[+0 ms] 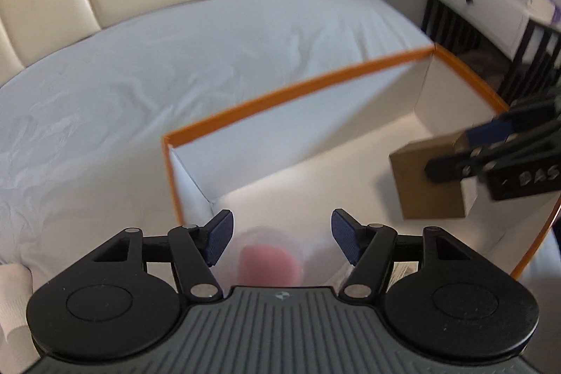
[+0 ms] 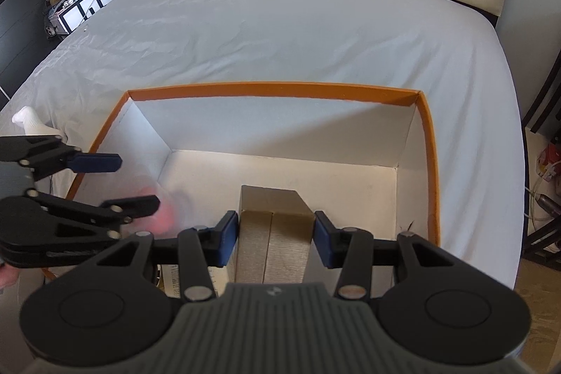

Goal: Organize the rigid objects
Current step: 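Lift both items over the orange box and lower them inside, then open both grippers to release the cup and brown box in the box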

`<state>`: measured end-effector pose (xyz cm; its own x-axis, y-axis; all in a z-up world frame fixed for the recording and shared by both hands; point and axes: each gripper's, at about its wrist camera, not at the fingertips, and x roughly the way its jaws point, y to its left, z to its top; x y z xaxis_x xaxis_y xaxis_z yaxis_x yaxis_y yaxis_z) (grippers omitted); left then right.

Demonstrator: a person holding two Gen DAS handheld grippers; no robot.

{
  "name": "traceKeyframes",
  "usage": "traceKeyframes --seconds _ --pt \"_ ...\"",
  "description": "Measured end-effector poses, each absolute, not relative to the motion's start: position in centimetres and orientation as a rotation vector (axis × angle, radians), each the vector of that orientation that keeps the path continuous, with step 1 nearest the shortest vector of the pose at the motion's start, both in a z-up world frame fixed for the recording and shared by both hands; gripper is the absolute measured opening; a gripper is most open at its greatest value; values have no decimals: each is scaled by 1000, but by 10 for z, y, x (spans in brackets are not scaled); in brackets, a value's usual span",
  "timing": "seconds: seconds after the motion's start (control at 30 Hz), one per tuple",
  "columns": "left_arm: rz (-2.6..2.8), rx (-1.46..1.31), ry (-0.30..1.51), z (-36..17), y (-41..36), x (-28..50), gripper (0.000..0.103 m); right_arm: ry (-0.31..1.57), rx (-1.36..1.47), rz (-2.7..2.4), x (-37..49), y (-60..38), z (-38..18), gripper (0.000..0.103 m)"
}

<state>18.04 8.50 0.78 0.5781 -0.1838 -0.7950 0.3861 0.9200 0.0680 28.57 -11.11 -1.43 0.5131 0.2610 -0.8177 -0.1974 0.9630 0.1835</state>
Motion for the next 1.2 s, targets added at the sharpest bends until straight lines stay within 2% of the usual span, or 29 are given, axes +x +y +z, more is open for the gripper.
traceKeyframes --seconds 0.17,0.27,0.3,0.37,0.43,0.57,0.83,0.93,1.2 --pt "-209 94 796 31 107 170 76 983 30 298 287 -96 -13 46" --pt "-139 -7 800 28 124 177 74 982 -10 313 292 -81 -14 46" --pt "-118 -35 822 24 129 181 71 976 -33 322 293 -75 -14 46" --pt "-107 -83 861 15 139 190 56 960 -101 351 297 -59 -15 46" --pt "-127 -110 882 9 145 194 48 958 -183 390 302 -41 -18 46" --pt "-189 -156 902 1 146 199 38 1014 -284 372 322 -18 -28 46" --pt "-209 -123 907 9 147 199 33 1144 -130 235 378 -9 -42 46" --pt "-207 -122 904 11 151 196 33 1144 -82 203 386 0 -43 46" --pt "-207 -219 939 0 161 195 25 1158 24 224 391 14 -47 47"
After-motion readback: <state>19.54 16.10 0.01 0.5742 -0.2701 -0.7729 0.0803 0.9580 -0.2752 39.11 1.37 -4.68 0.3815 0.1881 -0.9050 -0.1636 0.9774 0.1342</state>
